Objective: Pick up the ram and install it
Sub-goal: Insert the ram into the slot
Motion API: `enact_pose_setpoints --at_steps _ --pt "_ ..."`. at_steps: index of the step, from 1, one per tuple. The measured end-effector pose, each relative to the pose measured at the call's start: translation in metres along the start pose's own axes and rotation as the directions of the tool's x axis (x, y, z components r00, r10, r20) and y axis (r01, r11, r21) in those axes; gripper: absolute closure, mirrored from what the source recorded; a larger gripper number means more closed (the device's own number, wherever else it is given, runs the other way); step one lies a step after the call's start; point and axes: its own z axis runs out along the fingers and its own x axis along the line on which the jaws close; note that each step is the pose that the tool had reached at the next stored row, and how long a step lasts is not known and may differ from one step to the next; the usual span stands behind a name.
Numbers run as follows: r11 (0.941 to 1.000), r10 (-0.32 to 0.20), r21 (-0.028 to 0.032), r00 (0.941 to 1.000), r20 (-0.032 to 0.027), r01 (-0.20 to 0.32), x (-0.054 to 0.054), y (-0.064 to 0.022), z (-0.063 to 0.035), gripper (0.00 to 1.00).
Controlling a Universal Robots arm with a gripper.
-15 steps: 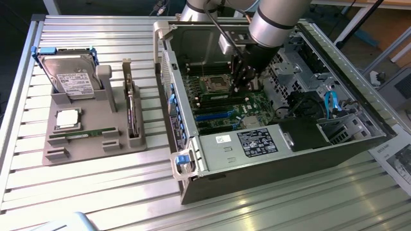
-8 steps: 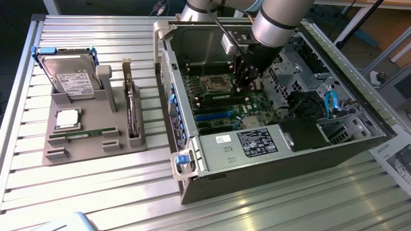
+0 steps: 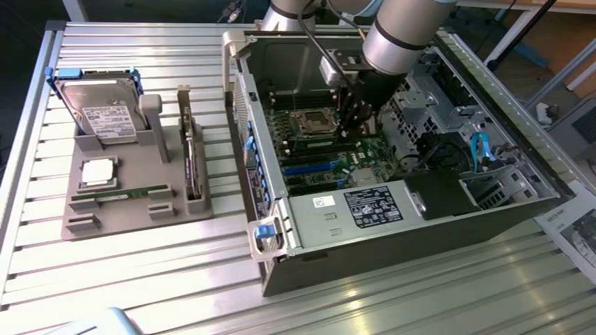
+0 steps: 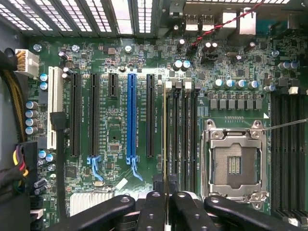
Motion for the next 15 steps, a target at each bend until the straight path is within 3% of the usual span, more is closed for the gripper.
enact_pose_setpoints --at_steps 15 --pt "1.0000 0.000 0.0000 1.0000 0.0000 0.000 -0.0041 -0.0001 0.0021 0.88"
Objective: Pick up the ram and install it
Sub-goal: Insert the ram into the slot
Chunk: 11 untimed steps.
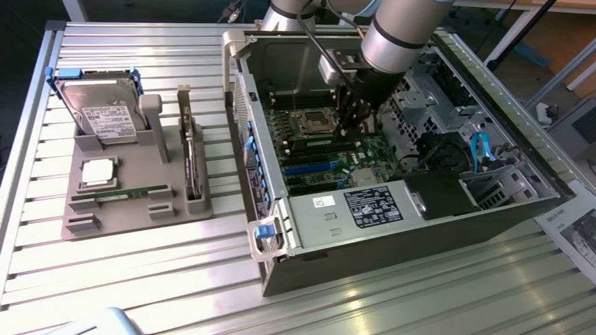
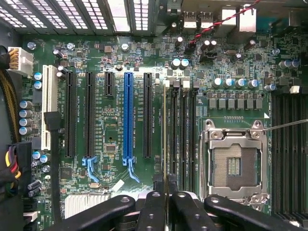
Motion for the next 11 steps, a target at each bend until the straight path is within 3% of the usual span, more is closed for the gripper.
enact_pose_setpoints --at_steps 11 --pt "1.0000 0.000 0.0029 1.0000 -0.0005 0.000 -0.0018 0.0000 0.0002 0.88"
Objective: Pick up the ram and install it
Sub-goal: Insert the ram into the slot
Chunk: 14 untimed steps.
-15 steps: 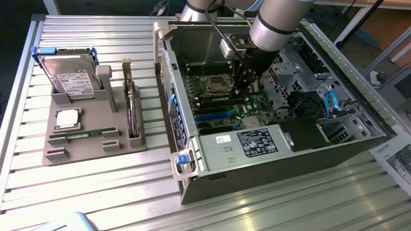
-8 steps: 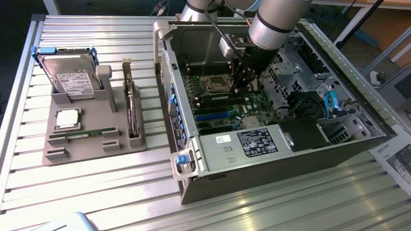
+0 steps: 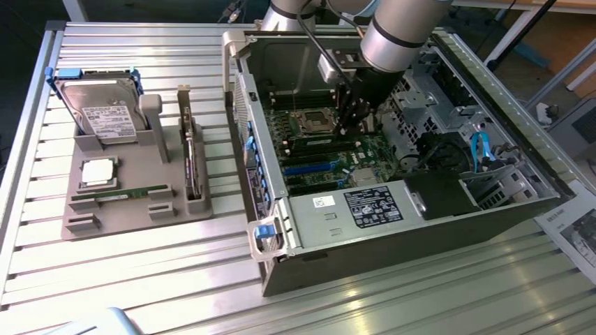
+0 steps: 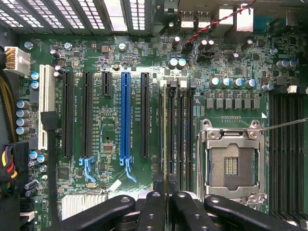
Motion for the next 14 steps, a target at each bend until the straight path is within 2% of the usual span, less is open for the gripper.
enact_pose_setpoints --at_steps 2,14 --pt "1.0000 0.000 0.0026 1.0000 -0.0006 0.000 0.0000 0.0000 0.0000 0.88" --pt "1.0000 0.004 0.0028 1.0000 -0.0004 -0.004 0.0000 -0.0001 0.0004 0.88"
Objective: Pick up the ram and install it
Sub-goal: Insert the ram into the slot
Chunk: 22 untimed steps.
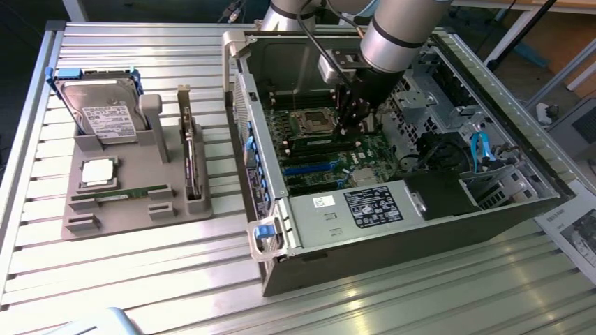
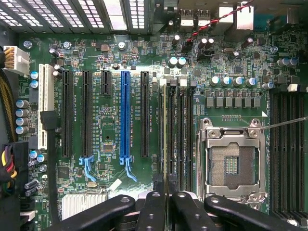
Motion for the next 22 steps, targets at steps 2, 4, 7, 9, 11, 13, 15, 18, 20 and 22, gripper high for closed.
enact_pose_setpoints --at_steps 2,4,7,9,11,13,15,18,20,22 --pt "1.0000 0.002 0.0001 1.0000 0.0001 -0.002 0.0000 0.0000 0.0001 0.88" --pt "1.0000 0.005 0.0003 1.0000 0.0003 -0.005 0.0000 0.0000 0.0001 0.88" --pt "1.0000 0.006 0.0003 1.0000 0.0004 -0.006 0.0000 0.0000 0.0004 0.88" --pt "1.0000 0.006 0.0003 1.0000 0.0006 -0.006 0.0000 0.0000 0.0009 0.88" --pt "1.0000 0.007 0.0004 1.0000 0.0005 -0.007 0.0000 -0.0001 0.0019 0.88" --pt "1.0000 0.009 0.0004 1.0000 0.0006 -0.009 0.0001 -0.0001 0.0028 0.88" --pt "0.9999 0.011 0.0005 0.9999 0.0006 -0.011 0.0002 -0.0002 0.0036 0.88" --pt "0.9999 0.013 0.0005 0.9999 0.0007 -0.013 0.0002 -0.0002 0.0044 0.88" --pt "0.9999 0.013 0.0005 0.9999 0.0007 -0.013 0.0002 -0.0002 0.0045 0.88" --pt "0.9999 0.013 0.0006 0.9999 0.0007 -0.013 0.0002 -0.0002 0.0046 0.88"
